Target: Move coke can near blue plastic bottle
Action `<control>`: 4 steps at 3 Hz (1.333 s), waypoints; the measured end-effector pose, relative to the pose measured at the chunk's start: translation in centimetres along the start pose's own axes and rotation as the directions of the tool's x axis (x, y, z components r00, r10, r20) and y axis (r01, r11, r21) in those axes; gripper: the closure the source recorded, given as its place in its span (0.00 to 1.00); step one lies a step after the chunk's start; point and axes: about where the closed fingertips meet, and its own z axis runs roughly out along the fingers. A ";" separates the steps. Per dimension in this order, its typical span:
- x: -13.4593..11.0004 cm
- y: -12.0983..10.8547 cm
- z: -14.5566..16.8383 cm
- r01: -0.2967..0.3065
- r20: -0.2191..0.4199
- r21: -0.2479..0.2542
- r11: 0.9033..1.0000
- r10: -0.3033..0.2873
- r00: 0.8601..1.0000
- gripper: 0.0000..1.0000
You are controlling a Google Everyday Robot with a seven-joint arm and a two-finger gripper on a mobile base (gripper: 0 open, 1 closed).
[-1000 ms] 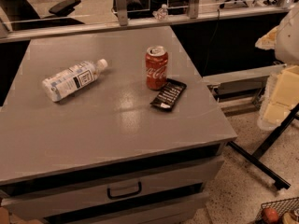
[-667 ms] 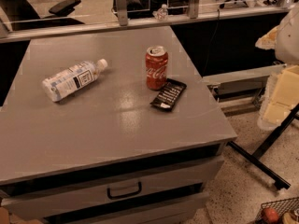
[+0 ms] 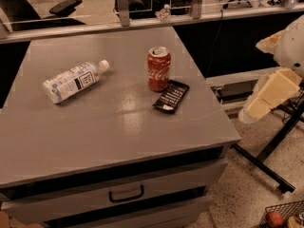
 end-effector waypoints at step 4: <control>-5.3 -3.5 6.1 -0.123 0.385 -0.027 0.992 0.123 0.915 0.00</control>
Offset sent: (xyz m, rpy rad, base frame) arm 0.0849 0.0486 -0.0281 0.1659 -0.0474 -0.0196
